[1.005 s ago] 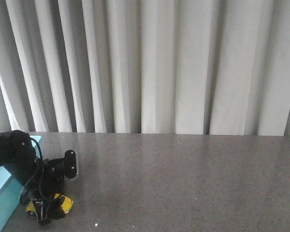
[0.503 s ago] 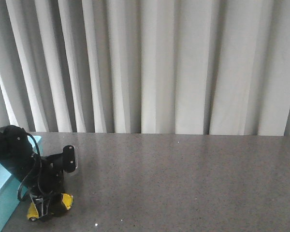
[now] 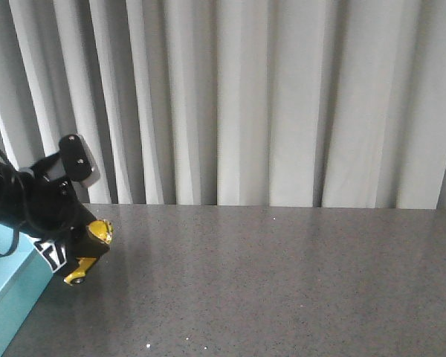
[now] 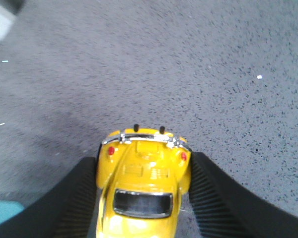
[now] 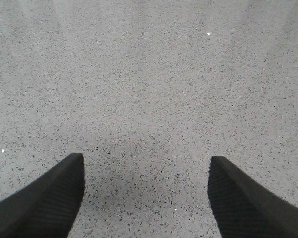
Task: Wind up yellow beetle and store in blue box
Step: 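Lift the beetle with the left gripper toward the blue box, then lower the beetle into the blue box and open the left gripper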
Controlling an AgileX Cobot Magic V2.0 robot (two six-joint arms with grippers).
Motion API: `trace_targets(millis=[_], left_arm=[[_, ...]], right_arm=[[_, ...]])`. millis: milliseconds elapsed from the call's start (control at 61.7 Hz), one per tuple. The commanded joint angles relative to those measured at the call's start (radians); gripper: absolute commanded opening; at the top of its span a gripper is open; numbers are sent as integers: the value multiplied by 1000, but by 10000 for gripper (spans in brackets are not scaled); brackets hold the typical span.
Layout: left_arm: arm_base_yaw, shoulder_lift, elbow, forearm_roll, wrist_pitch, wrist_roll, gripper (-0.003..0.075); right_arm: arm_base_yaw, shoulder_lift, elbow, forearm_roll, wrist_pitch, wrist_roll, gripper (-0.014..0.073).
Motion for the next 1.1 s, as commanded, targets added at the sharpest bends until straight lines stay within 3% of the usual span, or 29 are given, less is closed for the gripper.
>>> trace_targets(millis=[0, 195, 389, 665, 1086], left_arm=[[-5, -112, -28, 51, -42, -117, 314], [57, -206, -28, 278, -72, -417, 314], [189, -186, -27, 372, -109, -594, 314], [314, -34, -27, 372, -119, -724, 314], [383, 193, -27, 367, -213, -732, 314]], right_arm=[[2, 4, -27, 5, -58, 0, 507], [2, 4, -27, 5, -58, 0, 507], [2, 4, -27, 5, -57, 0, 507], [2, 4, -27, 5, -53, 0, 507], [2, 4, -27, 5, -53, 0, 507]])
